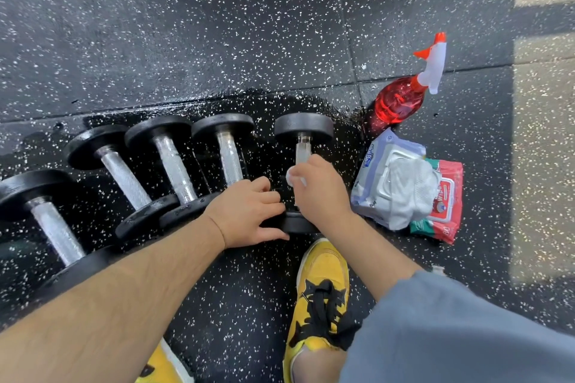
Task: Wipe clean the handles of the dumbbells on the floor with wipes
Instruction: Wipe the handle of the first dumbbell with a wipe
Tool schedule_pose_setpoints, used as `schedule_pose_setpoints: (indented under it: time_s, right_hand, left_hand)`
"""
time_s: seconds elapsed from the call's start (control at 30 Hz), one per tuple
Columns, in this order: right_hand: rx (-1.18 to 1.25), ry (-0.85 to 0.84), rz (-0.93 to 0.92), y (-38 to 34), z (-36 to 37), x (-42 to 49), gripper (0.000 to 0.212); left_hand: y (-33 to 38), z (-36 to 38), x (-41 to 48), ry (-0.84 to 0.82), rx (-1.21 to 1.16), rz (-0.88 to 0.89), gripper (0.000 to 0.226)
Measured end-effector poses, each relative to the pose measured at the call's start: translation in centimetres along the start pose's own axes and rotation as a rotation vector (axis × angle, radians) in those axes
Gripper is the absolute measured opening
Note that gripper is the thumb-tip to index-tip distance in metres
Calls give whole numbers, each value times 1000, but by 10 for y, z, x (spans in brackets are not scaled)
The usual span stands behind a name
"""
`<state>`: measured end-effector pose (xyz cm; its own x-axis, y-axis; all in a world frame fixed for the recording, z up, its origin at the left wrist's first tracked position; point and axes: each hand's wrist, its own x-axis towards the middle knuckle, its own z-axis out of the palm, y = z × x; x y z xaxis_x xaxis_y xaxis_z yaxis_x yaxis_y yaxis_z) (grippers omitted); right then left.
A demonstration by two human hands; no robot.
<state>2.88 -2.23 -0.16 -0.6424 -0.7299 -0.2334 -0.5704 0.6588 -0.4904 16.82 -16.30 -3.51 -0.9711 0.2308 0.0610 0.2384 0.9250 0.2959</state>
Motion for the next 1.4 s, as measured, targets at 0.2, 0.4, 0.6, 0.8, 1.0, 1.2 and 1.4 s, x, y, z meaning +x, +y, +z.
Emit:
schedule_pose_setpoints:
  time_s: [0.2, 0.4, 0.6, 0.8, 1.0, 1.2, 1.4]
  right_hand:
    - [53, 60, 104, 5, -8, 21, 16]
    - [254, 11, 128, 15, 1, -2, 7]
    - [420, 109, 291, 19, 3, 1, 18]
    - [526, 92, 352, 20, -3, 10, 19]
    - [460, -3, 320, 29, 1, -3, 20]
    - [498, -10, 365, 34, -2, 13, 14]
    - [486, -57, 334, 40, 1, 8, 17]
  left_hand:
    - [1, -1, 2, -13, -1, -7, 54]
    - [0, 0, 1, -3, 20, -5, 54]
    - [0, 1, 1, -4, 23, 0, 54]
    - [-1, -1, 1, -15, 39, -5, 53]
    - [1, -2, 1, 18, 52, 8, 53]
    - [1, -3, 1, 3, 40, 4, 55]
    - [0, -4, 1, -13, 50, 0, 56]
